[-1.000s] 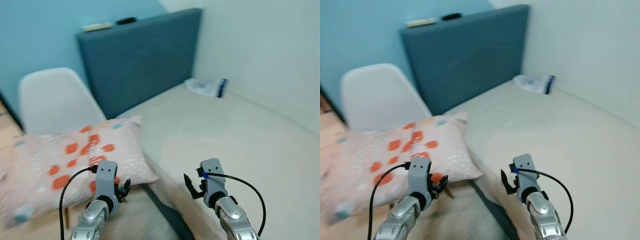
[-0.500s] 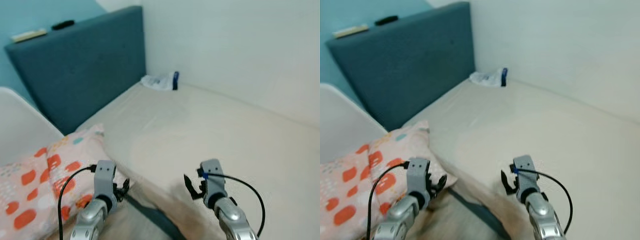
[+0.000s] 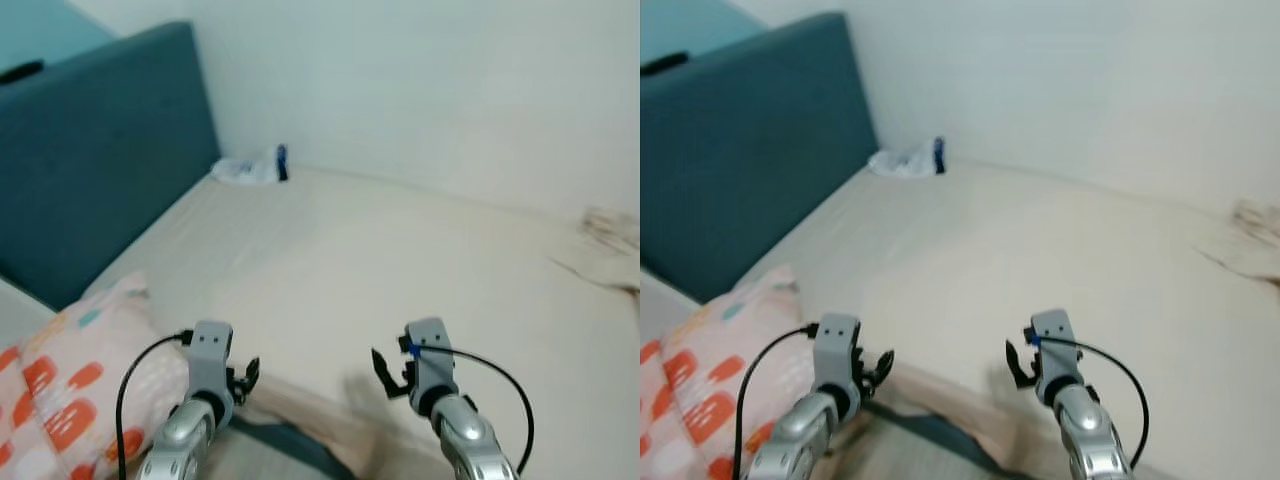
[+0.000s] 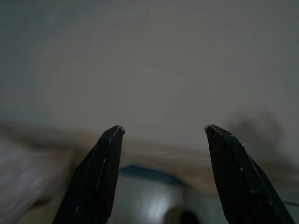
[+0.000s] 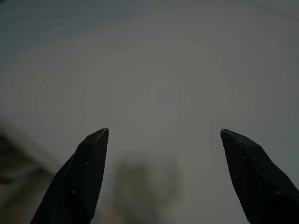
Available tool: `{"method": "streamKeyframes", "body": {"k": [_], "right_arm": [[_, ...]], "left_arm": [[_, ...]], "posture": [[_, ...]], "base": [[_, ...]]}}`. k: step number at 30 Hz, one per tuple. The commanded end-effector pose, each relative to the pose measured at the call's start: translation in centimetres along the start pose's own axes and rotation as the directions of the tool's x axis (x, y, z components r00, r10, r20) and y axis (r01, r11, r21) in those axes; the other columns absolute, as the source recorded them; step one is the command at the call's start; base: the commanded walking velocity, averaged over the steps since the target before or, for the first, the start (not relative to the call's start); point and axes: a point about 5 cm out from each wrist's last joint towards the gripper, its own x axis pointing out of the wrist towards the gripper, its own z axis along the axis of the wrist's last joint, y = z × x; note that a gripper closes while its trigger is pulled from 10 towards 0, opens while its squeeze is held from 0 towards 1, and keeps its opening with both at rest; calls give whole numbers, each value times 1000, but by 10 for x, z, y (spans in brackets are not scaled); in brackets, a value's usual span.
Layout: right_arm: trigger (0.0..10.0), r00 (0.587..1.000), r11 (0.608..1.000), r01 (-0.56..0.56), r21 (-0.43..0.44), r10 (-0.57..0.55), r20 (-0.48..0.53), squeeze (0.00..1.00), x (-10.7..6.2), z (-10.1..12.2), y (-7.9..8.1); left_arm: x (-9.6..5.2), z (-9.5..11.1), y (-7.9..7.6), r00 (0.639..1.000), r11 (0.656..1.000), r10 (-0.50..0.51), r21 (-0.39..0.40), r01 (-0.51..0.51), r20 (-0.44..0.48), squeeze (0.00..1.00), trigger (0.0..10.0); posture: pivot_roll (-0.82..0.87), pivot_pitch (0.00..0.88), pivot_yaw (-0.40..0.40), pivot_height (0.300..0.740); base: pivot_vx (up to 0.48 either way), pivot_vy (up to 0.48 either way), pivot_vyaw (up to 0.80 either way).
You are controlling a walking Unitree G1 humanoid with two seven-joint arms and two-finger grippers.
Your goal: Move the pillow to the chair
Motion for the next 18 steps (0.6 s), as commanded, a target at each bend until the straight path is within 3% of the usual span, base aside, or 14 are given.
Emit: {"method": "streamKeyframes", "body": {"k": [1,9,18], "right_arm": [[10000,1000,1000,-5,17,5,-18,0,0,-3,4],[10000,1000,1000,-5,18,6,-15,0,1,-2,4],[10000,1000,1000,-1,30,1,4,0,0,0,4]], "left_arm": [[-3,-5,6,1000,1000,16,-4,-16,-19,0,10000],[-3,-4,6,1000,1000,21,-2,-21,-15,0,10000],[-3,-3,7,1000,1000,22,4,-22,-15,0,10000]], "posture": [[-77,66,31,740],[-78,68,33,740],[-80,75,41,740]], "base": [[0,0,-775],[0,0,-774],[0,0,0]]}}
